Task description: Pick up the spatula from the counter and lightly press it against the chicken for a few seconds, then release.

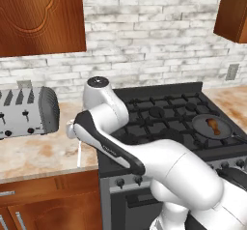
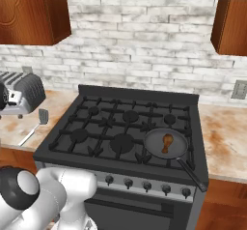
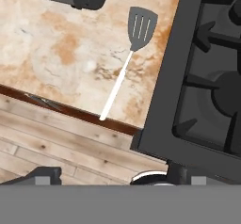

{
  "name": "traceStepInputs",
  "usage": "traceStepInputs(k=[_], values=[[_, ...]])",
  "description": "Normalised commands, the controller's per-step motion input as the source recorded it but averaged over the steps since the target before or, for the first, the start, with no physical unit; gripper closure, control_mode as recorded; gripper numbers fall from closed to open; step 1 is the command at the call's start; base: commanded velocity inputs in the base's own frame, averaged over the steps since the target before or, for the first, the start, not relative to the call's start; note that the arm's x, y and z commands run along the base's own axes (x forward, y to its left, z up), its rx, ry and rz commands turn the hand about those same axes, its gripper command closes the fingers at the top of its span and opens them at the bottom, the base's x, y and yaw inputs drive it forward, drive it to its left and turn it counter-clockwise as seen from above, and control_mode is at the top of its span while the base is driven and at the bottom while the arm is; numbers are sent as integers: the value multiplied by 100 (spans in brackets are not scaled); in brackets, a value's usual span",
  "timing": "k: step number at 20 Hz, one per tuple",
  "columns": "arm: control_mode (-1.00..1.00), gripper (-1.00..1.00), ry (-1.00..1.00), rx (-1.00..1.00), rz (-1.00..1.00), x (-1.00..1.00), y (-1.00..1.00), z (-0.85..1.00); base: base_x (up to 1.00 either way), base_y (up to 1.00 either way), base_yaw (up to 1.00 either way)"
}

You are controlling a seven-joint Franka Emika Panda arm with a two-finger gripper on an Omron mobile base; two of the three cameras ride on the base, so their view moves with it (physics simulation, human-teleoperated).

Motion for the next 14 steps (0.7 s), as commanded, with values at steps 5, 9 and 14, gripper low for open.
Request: traceStepInputs(k=[5,9,14], values=[[-100,-100,-12,1,0,-2,9,-28,0,0,0],[-100,-100,-9,3,0,0,10,-19,0,0,0],[-100,-100,1,7,0,8,10,-1,0,0,0]])
